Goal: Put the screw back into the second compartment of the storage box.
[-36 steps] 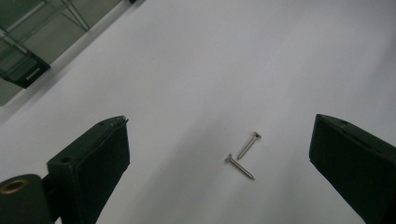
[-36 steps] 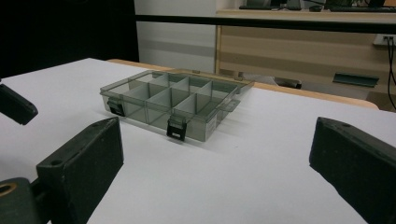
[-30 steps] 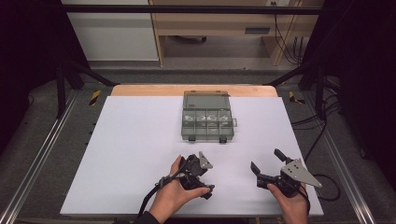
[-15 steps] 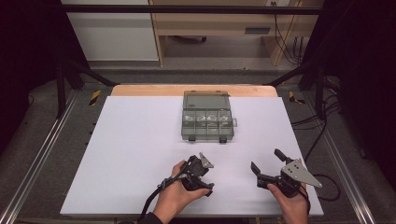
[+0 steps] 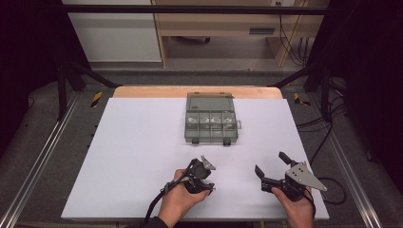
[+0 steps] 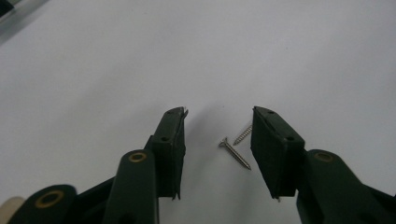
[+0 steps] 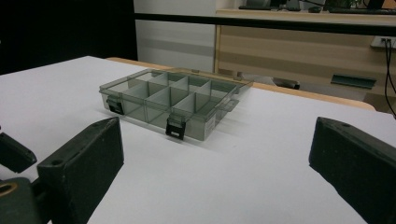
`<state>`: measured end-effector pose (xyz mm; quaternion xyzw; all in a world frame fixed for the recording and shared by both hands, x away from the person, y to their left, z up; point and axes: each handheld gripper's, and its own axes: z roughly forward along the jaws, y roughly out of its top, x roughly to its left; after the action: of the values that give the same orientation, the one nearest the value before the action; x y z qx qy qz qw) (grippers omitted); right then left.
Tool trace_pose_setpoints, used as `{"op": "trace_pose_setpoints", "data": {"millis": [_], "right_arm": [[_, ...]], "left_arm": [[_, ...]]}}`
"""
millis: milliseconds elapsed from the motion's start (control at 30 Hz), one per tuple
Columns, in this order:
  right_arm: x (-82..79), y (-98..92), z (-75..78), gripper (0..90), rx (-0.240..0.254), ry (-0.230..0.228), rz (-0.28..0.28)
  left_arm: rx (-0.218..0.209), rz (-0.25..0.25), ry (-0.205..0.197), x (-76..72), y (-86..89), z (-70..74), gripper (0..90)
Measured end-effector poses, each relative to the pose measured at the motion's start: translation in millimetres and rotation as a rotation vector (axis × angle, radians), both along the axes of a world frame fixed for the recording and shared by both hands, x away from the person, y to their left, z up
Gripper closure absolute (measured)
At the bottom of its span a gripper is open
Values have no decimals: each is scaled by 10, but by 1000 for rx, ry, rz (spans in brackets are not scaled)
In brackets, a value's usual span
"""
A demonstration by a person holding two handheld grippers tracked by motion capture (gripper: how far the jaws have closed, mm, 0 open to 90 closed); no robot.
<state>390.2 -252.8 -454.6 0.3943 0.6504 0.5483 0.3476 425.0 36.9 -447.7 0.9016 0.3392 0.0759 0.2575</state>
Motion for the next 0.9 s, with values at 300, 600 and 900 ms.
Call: {"op": "trace_pose_setpoints", "data": {"millis": [300,600,900], "right_arm": [[0,5,0,32,1,-1,1],[-1,9,2,32,2,1,2],[2,10,-1,33,-1,-1,5]], "left_arm": [[10,-8,17,-34,-33,-38,666],[30,-16,14,-48,-60,-85,701],[30,-16,-9,-39,-53,-95,797]]}}
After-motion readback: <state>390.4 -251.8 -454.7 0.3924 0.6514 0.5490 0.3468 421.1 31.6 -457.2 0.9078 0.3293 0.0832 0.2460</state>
